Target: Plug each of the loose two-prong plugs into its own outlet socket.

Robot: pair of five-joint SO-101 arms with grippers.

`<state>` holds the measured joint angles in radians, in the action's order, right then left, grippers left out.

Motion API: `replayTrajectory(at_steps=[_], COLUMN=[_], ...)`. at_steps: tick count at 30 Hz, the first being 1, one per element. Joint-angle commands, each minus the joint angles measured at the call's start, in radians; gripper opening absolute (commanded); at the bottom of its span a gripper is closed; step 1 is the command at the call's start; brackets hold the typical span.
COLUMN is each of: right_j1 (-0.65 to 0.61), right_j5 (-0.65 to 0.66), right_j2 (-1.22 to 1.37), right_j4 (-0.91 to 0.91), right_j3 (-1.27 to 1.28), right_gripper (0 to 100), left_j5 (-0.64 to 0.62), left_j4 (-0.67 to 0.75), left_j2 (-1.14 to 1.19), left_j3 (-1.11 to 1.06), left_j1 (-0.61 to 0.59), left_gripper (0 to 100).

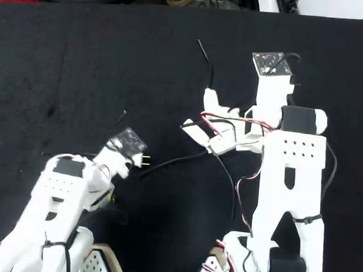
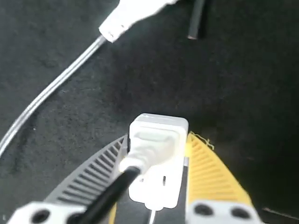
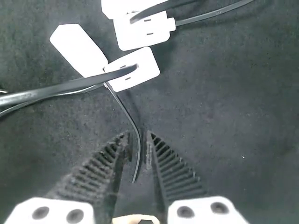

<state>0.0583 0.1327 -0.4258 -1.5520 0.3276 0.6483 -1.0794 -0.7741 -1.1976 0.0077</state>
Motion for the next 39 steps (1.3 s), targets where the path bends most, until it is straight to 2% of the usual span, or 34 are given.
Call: replayTrajectory(at_steps=[1,5,10,15,18,20,23,27,30,35,37,39], right_j1=[0.02,0.015,0.014,0.021,0.021,0.021,0.023,0.023,0.023,0.023,0.023,0.023], right_j5=[-0.002,-0.002,0.006,0.006,0.006,0.006,0.008,0.008,0.008,0.008,0.008,0.008], right_j2=[-0.002,-0.002,0.001,-0.002,-0.001,0.001,0.004,0.004,0.004,0.004,0.004,0.004], right_j4=[0.011,0.009,0.012,0.005,0.003,0.003,0.003,0.005,0.005,0.005,0.005,0.005], right_j3=[-0.048,-0.048,-0.048,-0.042,-0.042,-0.042,-0.042,-0.042,-0.042,-0.042,-0.042,-0.041], right_gripper=[4.7,4.7,4.7,4.7,4.7,4.7,4.7,4.7,4.7,4.7,4.7,4.7], left_j5=[-0.04,0.011,0.149,0.158,0.143,0.075,-0.034,-0.063,-0.11,-0.348,-0.439,-0.532], left_j4=[-0.075,-0.112,0.169,0.44,0.448,0.43,0.313,0.02,-0.17,-0.554,-0.658,-0.681], left_j2=[-0.008,0.008,0.127,0.477,0.735,0.887,1.053,1.148,1.149,1.149,1.151,1.151], left_j3=[0.248,0.487,0.53,0.624,0.786,0.9,1.098,1.351,1.514,1.827,1.916,1.936], left_j1=[-0.104,-0.137,-0.073,-0.022,-0.019,-0.038,-0.062,-0.077,-0.085,-0.076,-0.054,-0.019], left_gripper=[3,6,6,6,7,7,9,33,43,43,43,40])
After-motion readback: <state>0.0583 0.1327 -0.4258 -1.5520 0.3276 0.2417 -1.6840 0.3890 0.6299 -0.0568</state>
